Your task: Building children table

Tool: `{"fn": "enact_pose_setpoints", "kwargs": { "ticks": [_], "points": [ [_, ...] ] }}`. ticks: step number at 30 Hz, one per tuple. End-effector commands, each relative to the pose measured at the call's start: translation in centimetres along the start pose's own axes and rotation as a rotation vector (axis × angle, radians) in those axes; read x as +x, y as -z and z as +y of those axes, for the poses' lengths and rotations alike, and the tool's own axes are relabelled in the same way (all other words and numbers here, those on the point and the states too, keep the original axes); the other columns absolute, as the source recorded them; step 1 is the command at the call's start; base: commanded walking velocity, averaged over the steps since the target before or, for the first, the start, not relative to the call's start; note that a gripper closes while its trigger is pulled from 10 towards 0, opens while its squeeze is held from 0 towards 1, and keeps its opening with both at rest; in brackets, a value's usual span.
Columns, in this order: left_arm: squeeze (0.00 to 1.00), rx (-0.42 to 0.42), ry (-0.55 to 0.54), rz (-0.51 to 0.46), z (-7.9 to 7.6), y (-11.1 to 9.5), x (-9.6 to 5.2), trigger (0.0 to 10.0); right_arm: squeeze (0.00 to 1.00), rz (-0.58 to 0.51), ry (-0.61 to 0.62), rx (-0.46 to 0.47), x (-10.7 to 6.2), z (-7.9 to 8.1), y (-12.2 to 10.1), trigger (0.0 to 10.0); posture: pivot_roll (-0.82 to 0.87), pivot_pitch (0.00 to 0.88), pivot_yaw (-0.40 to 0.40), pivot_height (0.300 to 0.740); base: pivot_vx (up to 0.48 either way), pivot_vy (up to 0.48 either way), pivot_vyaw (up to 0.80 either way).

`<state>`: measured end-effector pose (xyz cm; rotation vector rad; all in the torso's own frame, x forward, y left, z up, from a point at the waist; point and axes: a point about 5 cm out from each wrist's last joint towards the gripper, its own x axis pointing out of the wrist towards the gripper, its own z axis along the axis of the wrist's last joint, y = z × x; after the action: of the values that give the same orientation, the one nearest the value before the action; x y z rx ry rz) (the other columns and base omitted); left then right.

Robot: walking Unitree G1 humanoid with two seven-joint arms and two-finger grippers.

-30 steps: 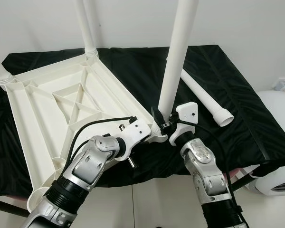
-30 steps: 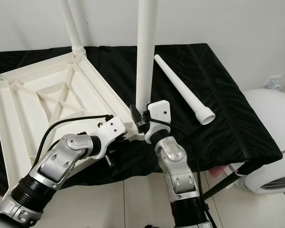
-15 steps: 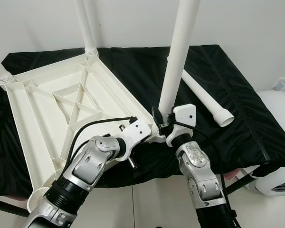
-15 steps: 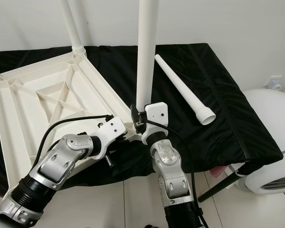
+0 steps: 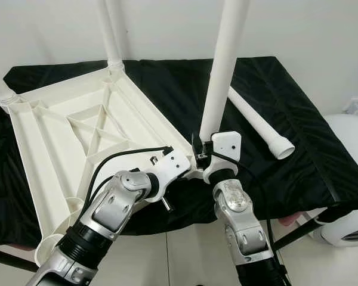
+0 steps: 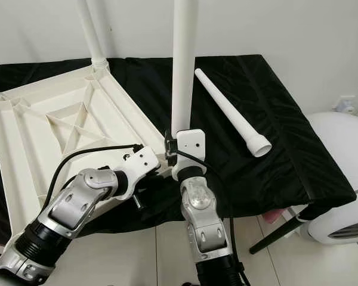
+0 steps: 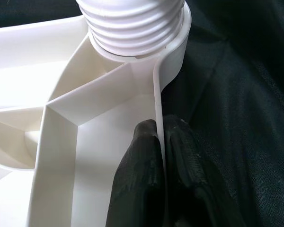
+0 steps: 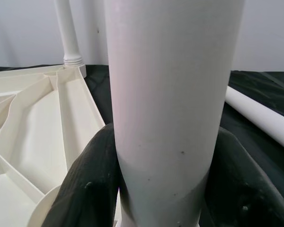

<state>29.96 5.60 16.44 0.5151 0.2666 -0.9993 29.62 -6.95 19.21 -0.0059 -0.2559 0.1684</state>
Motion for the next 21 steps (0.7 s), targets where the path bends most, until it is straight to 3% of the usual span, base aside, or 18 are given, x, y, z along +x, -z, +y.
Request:
{"fn": "enact_pose_setpoints", "kwargs": {
  "ticks": [1,21],
  "points": [
    [0.0,0.044,0.091,-0.061,-1.9,-1.5,0.6,10.0,0.0,0.107,-0.013,0.053,-0.8,1.8,1.9,10.0,-0.06,0.128,0.02,0.74,0.0,0.0,0.0],
    [0.0,0.046,0.091,-0.057,-1.7,-1.5,0.5,10.0,0.0,0.099,0.073,0.055,-0.6,0.5,1.7,10.0,-0.06,0.137,0.027,0.74,0.0,0.0,0.0]
  ]
}}
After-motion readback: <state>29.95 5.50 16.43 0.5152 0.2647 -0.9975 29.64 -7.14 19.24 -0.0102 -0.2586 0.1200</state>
